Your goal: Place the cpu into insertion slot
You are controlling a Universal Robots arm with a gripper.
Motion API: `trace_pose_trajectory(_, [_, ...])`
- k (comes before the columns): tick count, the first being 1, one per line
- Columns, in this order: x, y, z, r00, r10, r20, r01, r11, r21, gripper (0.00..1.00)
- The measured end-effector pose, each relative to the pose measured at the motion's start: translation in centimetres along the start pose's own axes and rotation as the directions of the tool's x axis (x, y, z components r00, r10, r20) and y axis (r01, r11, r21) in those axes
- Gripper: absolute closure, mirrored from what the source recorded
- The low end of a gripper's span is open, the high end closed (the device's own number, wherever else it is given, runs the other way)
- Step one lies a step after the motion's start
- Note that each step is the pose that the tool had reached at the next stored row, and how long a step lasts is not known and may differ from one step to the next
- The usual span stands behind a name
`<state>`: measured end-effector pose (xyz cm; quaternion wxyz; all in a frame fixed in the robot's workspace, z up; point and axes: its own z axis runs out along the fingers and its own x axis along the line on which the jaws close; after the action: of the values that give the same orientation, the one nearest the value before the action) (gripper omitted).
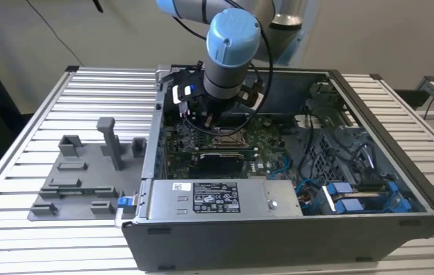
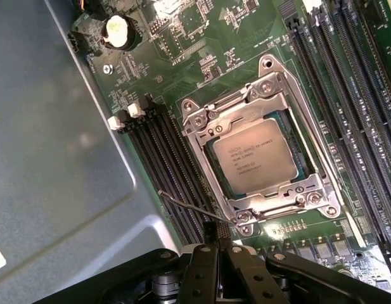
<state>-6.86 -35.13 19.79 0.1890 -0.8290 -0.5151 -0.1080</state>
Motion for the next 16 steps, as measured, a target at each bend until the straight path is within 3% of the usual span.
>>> trace_pose_trajectory(10, [0.08,0.63,0.1,1.0,0.0,-0.0013,0.0,1.0,0.0009,0.89])
trace_pose_trajectory(16, [0.16,0.99,0.19,1.0,0.0,-0.0062,0.0,1.0,0.0032,0.89])
